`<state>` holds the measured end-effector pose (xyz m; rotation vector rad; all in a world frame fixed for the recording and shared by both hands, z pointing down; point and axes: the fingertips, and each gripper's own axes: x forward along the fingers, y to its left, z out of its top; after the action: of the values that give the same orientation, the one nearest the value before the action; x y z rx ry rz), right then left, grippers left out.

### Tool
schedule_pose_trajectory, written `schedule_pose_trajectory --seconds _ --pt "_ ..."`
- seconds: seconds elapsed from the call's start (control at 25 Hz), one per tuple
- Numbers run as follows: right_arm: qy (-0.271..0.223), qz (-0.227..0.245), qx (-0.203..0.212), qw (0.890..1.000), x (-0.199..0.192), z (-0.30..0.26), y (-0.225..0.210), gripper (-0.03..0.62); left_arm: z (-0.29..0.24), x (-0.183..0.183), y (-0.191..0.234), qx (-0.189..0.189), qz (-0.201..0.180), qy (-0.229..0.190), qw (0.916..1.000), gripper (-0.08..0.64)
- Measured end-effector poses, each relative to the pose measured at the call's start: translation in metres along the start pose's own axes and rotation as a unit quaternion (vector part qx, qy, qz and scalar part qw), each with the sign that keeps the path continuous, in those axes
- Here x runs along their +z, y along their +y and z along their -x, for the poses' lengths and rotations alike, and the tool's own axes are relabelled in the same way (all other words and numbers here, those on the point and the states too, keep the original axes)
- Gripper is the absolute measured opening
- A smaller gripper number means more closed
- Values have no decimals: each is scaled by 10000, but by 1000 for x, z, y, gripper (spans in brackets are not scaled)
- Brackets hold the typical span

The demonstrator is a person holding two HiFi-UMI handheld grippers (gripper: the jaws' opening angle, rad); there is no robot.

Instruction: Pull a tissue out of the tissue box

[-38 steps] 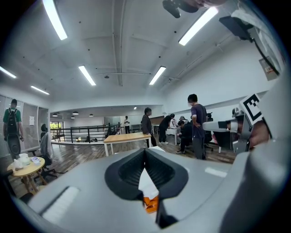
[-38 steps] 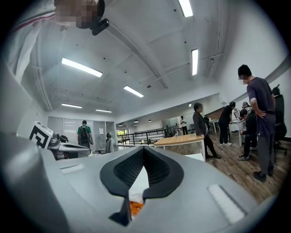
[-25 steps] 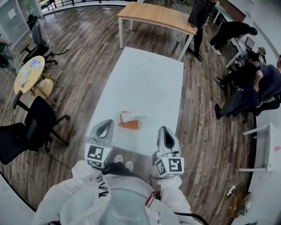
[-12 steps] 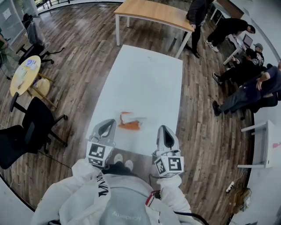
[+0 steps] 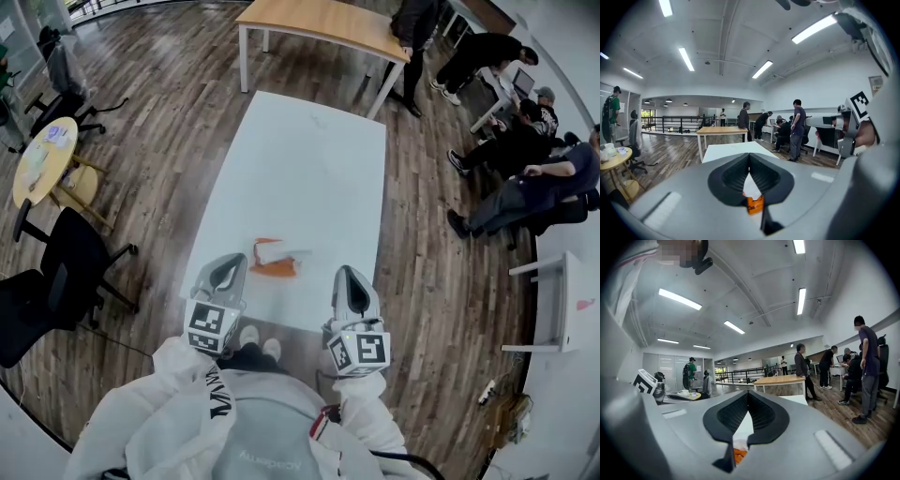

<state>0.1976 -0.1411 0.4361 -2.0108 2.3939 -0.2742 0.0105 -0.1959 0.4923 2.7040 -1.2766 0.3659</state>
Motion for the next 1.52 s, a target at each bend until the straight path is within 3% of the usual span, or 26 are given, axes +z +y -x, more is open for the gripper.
schedule_pose_trajectory --seconds 0.2,0.52,0.8,0.96,1.08,1.2,1.52 --pt "103 11 -16 9999 -5 -8 -3 0 -5 0 0 -23 -14 -23 10000 2" --pt "658 104 150 9977 -25 -24 -6 2 -9 -8 -2 -37 47 170 9998 2" --pt "1053 288 345 9934 -42 -37 -5 56 -15 -11 -5 -109 104 200 9997 1" --pt "1386 632 637 9863 -52 -50 -3 84 -18 -10 -7 -136 157 200 9996 2" --pt "1829 1047 1110 9712 -67 -64 3 98 -20 -10 -9 -167 191 208 9995 2" --pt "2324 1433 1590 9488 -89 -76 12 98 -21 -12 -12 -227 180 233 9993 2" --pt "3099 2598 2323 8846 -132 -94 25 118 -22 -17 -12 -214 244 312 9990 2"
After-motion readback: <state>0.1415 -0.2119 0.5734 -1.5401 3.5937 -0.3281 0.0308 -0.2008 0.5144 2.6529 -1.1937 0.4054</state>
